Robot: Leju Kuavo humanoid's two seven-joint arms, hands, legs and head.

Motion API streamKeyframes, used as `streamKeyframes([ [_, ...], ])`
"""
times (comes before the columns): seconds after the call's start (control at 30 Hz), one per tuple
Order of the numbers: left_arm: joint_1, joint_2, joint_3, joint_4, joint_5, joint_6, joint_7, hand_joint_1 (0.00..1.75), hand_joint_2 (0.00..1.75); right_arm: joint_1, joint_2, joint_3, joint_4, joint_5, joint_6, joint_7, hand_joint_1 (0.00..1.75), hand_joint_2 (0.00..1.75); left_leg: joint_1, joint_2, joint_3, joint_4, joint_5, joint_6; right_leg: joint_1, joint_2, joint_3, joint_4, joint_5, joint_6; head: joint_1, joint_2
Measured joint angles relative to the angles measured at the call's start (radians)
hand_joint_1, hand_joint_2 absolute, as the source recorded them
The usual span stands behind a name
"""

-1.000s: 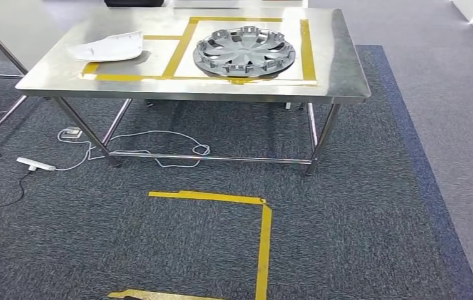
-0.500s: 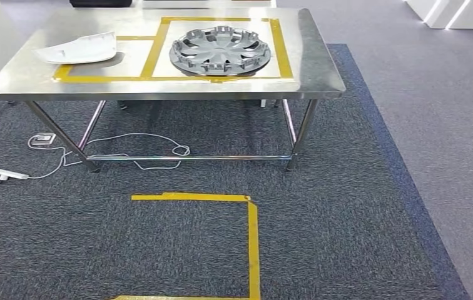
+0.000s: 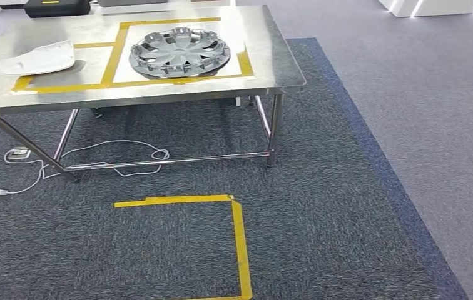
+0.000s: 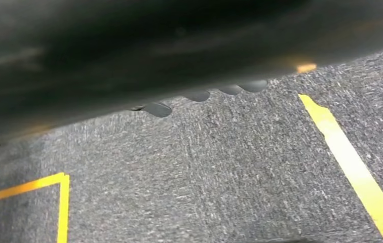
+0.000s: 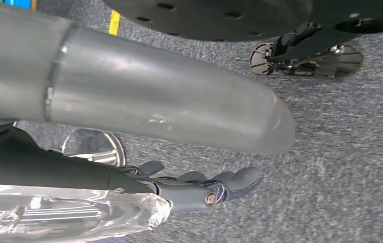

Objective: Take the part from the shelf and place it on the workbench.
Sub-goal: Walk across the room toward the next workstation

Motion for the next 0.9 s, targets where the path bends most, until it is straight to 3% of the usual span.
streamKeyframes([
  [0.07,-0.001,0.001,-0.002,0.002,0.0,0.001,-0.002,0.0,0.0,-0.001,0.001,-0.002,0.0,0.002,0.001,0.0,0.0,0.0,0.0,-0.007,0.041,-0.089,0.063,0.007,0.001,0.013,0.003,0.001,0.0,0.0,0.0,0.0],
  [0.1,-0.001,0.001,-0.002,0.003,0.0,0.001,-0.002,0.0,0.0,-0.001,0.001,-0.002,0.0,0.002,0.001,0.0,0.0,0.0,0.0,-0.01,0.055,-0.118,0.08,0.009,0.001,0.016,0.004,0.001,0.0,0.001,-0.001,0.0],
  [0.3,-0.001,0.001,-0.002,0.004,0.0,0.001,-0.003,0.0,0.0,-0.001,0.002,-0.002,0.0,0.003,0.001,0.0,0.0,0.0,0.0,-0.026,0.078,-0.17,0.104,0.013,0.001,0.021,0.004,0.001,-0.001,0.001,0.0,0.0],
  [0.37,-0.007,-0.001,-0.003,0.011,0.001,0.0,-0.008,0.0,0.0,-0.002,0.004,-0.007,0.0,0.01,0.002,-0.001,0.0,0.0,-0.001,-0.034,0.094,-0.217,0.107,0.023,0.0,0.024,-0.011,0.014,-0.006,0.016,0.002,0.0],
  [0.43,-0.014,-0.004,-0.004,0.023,0.005,-0.001,-0.016,0.0,0.0,-0.006,0.005,-0.017,0.0,0.023,0.004,-0.004,0.0,0.0,-0.001,-0.019,0.098,-0.243,0.105,0.038,-0.003,0.007,-0.063,0.1,-0.056,0.039,0.007,0.0],
  [0.5,-0.017,-0.006,-0.004,0.031,0.008,-0.002,-0.02,0.0,0.0,-0.01,0.006,-0.025,0.0,0.03,0.004,-0.007,0.0,0.0,-0.001,0.004,0.094,-0.247,0.109,0.047,-0.007,-0.014,-0.131,0.239,-0.127,0.053,0.009,0.0],
  [0.53,-0.017,-0.006,-0.004,0.034,0.009,-0.002,-0.02,0.0,0.0,-0.011,0.006,-0.027,0.0,0.032,0.004,-0.008,0.0,0.0,-0.001,0.014,0.093,-0.247,0.109,0.047,-0.008,-0.017,-0.151,0.284,-0.142,0.056,0.009,0.0],
  [0.57,-0.018,-0.006,-0.004,0.036,0.009,-0.002,-0.021,0.0,0.0,-0.011,0.006,-0.029,0.0,0.033,0.005,-0.008,0.0,0.0,-0.001,0.023,0.092,-0.246,0.109,0.047,-0.01,-0.019,-0.151,0.291,-0.136,0.058,0.009,0.0],
  [0.6,-0.019,-0.006,-0.004,0.038,0.01,-0.002,-0.021,0.0,0.0,-0.01,0.006,-0.031,0.0,0.036,0.005,-0.008,0.0,0.0,-0.001,0.03,0.092,-0.246,0.109,0.047,-0.01,-0.022,-0.131,0.259,-0.114,0.058,0.009,0.0],
  [0.67,-0.021,-0.007,-0.006,0.041,0.01,-0.004,-0.021,0.0,0.0,-0.012,0.006,-0.037,0.0,0.043,0.006,-0.01,0.0,0.0,-0.002,0.044,0.095,-0.246,0.109,0.044,-0.01,-0.049,-0.049,0.12,-0.055,0.054,0.009,0.0],
  [0.73,-0.023,-0.008,-0.008,0.042,0.01,-0.006,-0.021,0.0,0.0,-0.02,0.006,-0.044,0.0,0.05,0.007,-0.014,0.0,0.0,-0.006,0.055,0.098,-0.245,0.108,0.034,-0.006,-0.076,0.007,0.017,-0.027,0.043,0.008,0.0],
  [0.77,-0.024,-0.008,-0.009,0.044,0.011,-0.007,-0.021,0.0,0.0,-0.023,0.006,-0.046,0.001,0.052,0.008,-0.018,0.0,0.0,-0.008,0.061,0.099,-0.244,0.108,0.027,-0.003,-0.079,0.015,0.0,-0.025,0.037,0.007,0.0],
  [0.83,-0.026,-0.009,-0.012,0.045,0.011,-0.008,-0.021,0.0,0.0,-0.026,0.006,-0.054,0.007,0.055,0.008,-0.026,0.0,0.0,-0.007,0.072,0.102,-0.245,0.108,0.016,-0.002,-0.064,0.014,-0.007,-0.018,0.025,0.006,0.0],
  [0.9,-0.027,-0.01,-0.016,0.046,0.011,-0.008,-0.021,0.0,0.0,-0.025,0.005,-0.062,0.015,0.058,0.008,-0.031,0.0,0.0,-0.004,0.052,0.093,-0.217,0.083,0.005,-0.005,-0.05,0.018,-0.015,-0.008,0.014,0.004,0.0],
])
